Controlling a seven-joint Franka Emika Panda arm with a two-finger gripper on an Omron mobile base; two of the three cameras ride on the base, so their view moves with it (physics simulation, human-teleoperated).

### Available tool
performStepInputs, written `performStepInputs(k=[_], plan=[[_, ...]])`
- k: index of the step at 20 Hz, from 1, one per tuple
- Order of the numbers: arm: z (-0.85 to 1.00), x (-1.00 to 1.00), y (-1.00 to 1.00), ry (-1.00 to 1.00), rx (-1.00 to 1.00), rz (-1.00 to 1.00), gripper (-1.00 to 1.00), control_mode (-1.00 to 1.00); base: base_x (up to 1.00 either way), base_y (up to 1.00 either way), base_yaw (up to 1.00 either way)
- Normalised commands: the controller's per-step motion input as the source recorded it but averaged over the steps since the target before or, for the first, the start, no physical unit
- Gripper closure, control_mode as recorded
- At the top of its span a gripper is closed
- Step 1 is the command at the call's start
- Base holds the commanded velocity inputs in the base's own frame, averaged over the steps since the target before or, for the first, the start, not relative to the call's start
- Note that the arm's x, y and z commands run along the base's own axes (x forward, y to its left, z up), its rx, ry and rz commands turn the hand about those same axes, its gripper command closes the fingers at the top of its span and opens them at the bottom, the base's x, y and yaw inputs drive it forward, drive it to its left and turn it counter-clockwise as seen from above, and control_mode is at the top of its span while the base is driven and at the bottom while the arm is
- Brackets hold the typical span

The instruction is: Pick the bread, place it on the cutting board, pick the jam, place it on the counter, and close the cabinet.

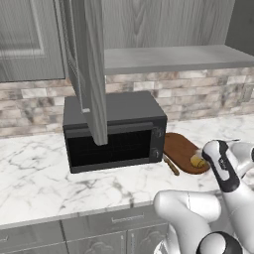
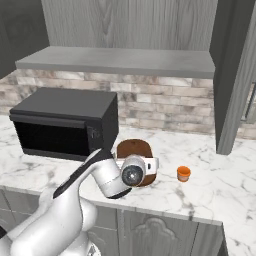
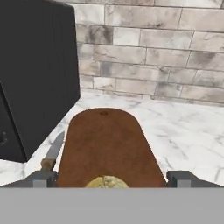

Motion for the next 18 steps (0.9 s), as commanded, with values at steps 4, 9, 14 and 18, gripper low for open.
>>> performStepInputs(k=[4, 9, 14, 18], plan=[[0.35, -0.36, -0.04, -0.13, 0.00, 0.00, -1.00, -1.00, 0.00, 0.00, 0.00], [0.36, -0.37, 0.00, -0.12, 0.00, 0.00, -1.00, -1.00, 0.00, 0.00, 0.00], [0.38, -0.40, -0.01, -0.11, 0.00, 0.00, -1.00, -1.00, 0.00, 0.00, 0.00], [0.39, -0.42, -0.02, -0.11, 0.00, 0.00, -1.00, -1.00, 0.00, 0.00, 0.00]])
